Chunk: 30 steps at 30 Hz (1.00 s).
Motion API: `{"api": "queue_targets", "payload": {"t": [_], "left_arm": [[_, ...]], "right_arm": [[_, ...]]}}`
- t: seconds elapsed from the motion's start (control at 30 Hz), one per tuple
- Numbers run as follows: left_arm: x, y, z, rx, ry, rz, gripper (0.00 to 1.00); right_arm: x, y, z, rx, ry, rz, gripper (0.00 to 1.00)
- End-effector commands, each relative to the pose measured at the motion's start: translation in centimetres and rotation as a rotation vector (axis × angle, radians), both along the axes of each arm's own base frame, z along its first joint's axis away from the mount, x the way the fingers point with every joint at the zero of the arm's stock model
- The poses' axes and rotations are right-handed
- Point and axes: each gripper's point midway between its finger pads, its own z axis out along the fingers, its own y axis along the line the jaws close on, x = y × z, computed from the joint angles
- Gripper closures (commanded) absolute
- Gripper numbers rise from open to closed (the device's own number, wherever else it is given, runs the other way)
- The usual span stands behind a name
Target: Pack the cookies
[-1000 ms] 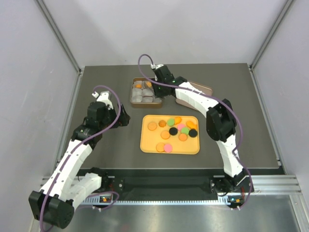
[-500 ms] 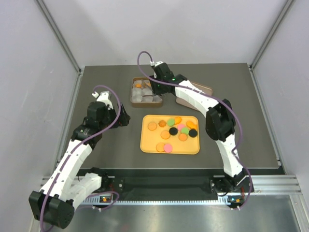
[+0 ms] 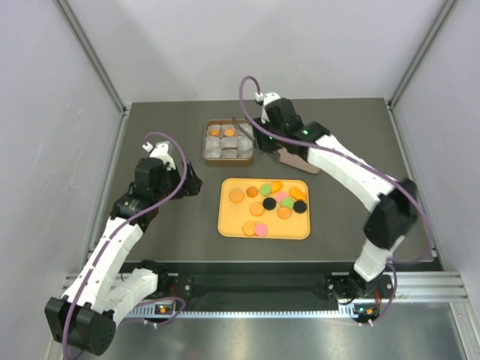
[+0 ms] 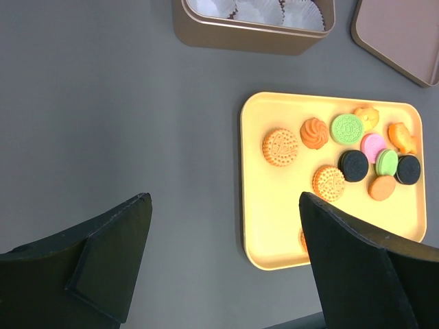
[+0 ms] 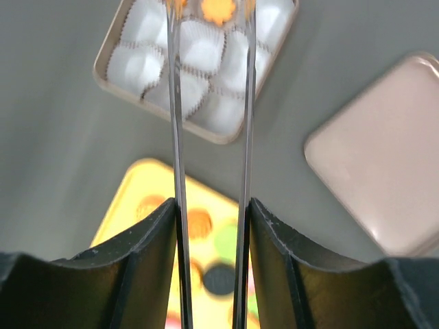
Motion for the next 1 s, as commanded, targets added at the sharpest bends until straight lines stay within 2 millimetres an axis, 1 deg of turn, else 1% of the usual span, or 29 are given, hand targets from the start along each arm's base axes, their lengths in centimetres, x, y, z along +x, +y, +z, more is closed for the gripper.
{"api": "queue_targets", "payload": {"t": [0.0, 0.03, 0.07, 0.1, 0.13, 0.17, 0.2, 0.23, 0.27, 0.3, 0.33, 0.37, 0.4, 0.47, 0.57, 0.67, 0.7, 0.73, 0.77, 0.87, 0.9, 0.97], "left_arm": [[0.3, 0.1, 1.5, -0.013, -0.063, -0.003, 0.07], [0.2, 0.1, 1.7, -0.013, -0.066, -0.003, 0.07], [0.2, 0.1, 1.7, -0.014, -0.067, -0.003, 0.07], [0.2, 0.2, 1.7, -0.013, -0.067, 0.002, 0.07], [0.2, 0.1, 1.7, -0.015, -0.070, 0.001, 0.07], [0.2, 0.1, 1.7, -0.018, -0.066, -0.002, 0.07], [0.2, 0.1, 1.7, -0.018, -0.066, -0.002, 0.07], [0.1, 0.0, 1.7, -0.018, -0.069, -0.004, 0.07], [0.1, 0.0, 1.7, -0.019, -0.067, -0.004, 0.07], [0.1, 0.0, 1.6, -0.019, -0.066, -0.005, 0.07], [0.2, 0.0, 1.5, -0.019, -0.063, -0.006, 0.07], [0.2, 0.0, 1.5, -0.020, -0.061, -0.008, 0.07], [0.2, 0.0, 1.5, -0.020, -0.059, -0.005, 0.07], [0.2, -0.1, 1.4, -0.022, -0.057, -0.009, 0.07], [0.2, -0.1, 1.3, -0.024, -0.053, -0.010, 0.07], [0.3, 0.0, 1.3, -0.019, -0.055, -0.004, 0.07], [0.2, 0.0, 1.2, -0.018, -0.052, -0.004, 0.07], [0.2, 0.0, 1.2, -0.017, -0.050, -0.003, 0.07], [0.2, 0.1, 1.2, -0.016, -0.052, -0.001, 0.07], [0.2, 0.1, 1.2, -0.015, -0.049, -0.001, 0.07], [0.2, 0.1, 1.2, -0.015, -0.049, -0.001, 0.07], [0.3, 0.0, 1.2, -0.015, -0.049, -0.001, 0.07]], "right_arm": [[-5.0, -1.9, 4.8, 0.061, -0.086, 0.030, 0.57], [-6.2, -2.3, 4.5, 0.058, -0.078, 0.035, 0.56], [-8.0, -2.6, 2.3, 0.026, -0.040, 0.052, 0.56], [-9.0, -3.0, 1.9, 0.027, -0.030, 0.057, 0.56], [-10.3, -3.6, 2.7, 0.049, -0.039, 0.057, 0.56], [-11.9, -4.1, 0.8, 0.012, 0.000, 0.069, 0.56], [-12.7, -4.9, 1.2, 0.013, -0.017, 0.056, 0.56], [-13.4, -5.4, 0.8, 0.009, -0.009, 0.052, 0.56], [-14.7, -5.9, -0.8, -0.024, 0.024, 0.061, 0.56], [-15.3, -6.5, -0.7, -0.016, 0.021, 0.053, 0.56], [-16.0, -6.6, -1.1, -0.023, 0.029, 0.062, 0.56], [-16.7, -7.1, -2.1, -0.042, 0.047, 0.067, 0.56], [-17.1, -7.3, -2.0, -0.038, 0.046, 0.069, 0.56], [-18.0, -7.1, -2.6, -0.044, 0.055, 0.090, 0.56], [-18.6, -6.3, -3.0, -0.045, 0.064, 0.117, 0.56], [-18.7, -4.7, -3.8, -0.047, 0.078, 0.150, 0.56], [-18.7, -4.5, -4.0, -0.053, 0.085, 0.154, 0.56], [-18.7, -3.9, -4.0, -0.048, 0.080, 0.165, 0.56], [-18.7, -3.5, -4.5, -0.057, 0.093, 0.175, 0.56], [-18.7, -2.4, -4.9, -0.056, 0.103, 0.198, 0.56], [-18.6, -2.1, -5.3, -0.067, 0.111, 0.205, 0.56], [-18.5, -1.4, -5.3, -0.063, 0.108, 0.216, 0.55]]}}
